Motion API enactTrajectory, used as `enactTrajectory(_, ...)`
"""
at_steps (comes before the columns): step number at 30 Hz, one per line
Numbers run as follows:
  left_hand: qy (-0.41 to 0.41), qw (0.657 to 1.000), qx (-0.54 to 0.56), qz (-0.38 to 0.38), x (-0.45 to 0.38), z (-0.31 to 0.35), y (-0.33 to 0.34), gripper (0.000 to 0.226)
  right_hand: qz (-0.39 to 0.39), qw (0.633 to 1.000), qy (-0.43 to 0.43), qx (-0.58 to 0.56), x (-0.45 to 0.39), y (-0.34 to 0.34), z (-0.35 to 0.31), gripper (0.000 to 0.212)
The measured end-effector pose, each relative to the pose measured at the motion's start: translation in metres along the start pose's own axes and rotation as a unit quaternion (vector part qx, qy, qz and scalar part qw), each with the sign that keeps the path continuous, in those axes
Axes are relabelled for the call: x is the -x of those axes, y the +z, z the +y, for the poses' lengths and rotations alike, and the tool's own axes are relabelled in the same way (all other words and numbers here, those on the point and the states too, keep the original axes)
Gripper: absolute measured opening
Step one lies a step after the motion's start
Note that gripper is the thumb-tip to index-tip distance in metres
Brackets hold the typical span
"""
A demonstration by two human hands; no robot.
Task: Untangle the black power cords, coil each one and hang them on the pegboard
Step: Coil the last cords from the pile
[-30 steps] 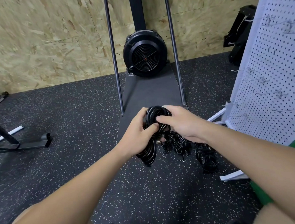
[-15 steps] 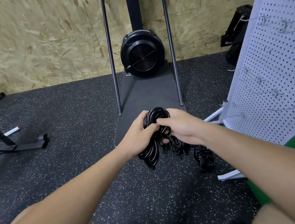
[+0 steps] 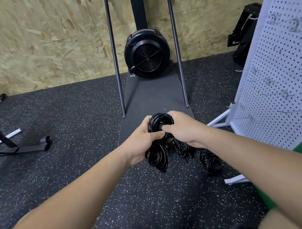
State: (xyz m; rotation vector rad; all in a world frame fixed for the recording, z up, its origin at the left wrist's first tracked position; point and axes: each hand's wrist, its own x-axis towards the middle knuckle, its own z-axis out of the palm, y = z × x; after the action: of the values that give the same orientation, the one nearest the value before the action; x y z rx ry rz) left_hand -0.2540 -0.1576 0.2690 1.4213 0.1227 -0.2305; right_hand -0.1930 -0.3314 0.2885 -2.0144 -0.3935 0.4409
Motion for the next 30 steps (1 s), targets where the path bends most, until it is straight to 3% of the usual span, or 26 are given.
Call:
enactTrajectory(3, -0.027, 0.999, 0.017, -0.032, 0.002, 0.002, -0.003, 0.048, -0.029, 0.998, 0.015, -0.055, -0.001, -0.007, 0.0, 0.006)
enactTrajectory(7, -0.031, 0.999, 0.008, -0.024, 0.0, -0.002, -0.002, 0.048, 0.005, 0.997, 0.01, 0.071, -0.005, -0.003, 0.0, 0.011)
enactTrajectory(10, -0.028, 0.999, 0.006, -0.016, -0.002, -0.003, 0.003, 0.048, 0.022, 0.981, 0.019, 0.194, -0.008, 0.0, 0.0, 0.029)
enactTrajectory(14, -0.033, 0.999, 0.023, -0.016, -0.001, 0.0, 0.011, 0.047, 0.03, 0.971, 0.018, 0.235, -0.008, -0.004, -0.004, 0.032)
enactTrajectory(17, -0.042, 0.998, 0.028, -0.025, -0.002, 0.002, 0.007, 0.043, -0.006, 0.986, -0.023, 0.163, -0.002, -0.012, 0.001, 0.026)
enactTrajectory(21, -0.03, 1.0, 0.01, 0.0, -0.003, 0.002, 0.003, 0.041, -0.158, 0.982, -0.042, -0.096, -0.001, -0.028, 0.013, 0.018)
enactTrajectory(26, -0.006, 1.0, 0.006, -0.007, -0.002, 0.003, 0.008, 0.045, -0.074, 0.982, -0.006, -0.174, -0.011, -0.018, 0.026, 0.03)
enactTrajectory(30, 0.021, 0.997, -0.067, -0.011, -0.003, -0.004, 0.015, 0.079, 0.059, 0.998, 0.002, -0.021, -0.011, -0.007, 0.021, 0.024)
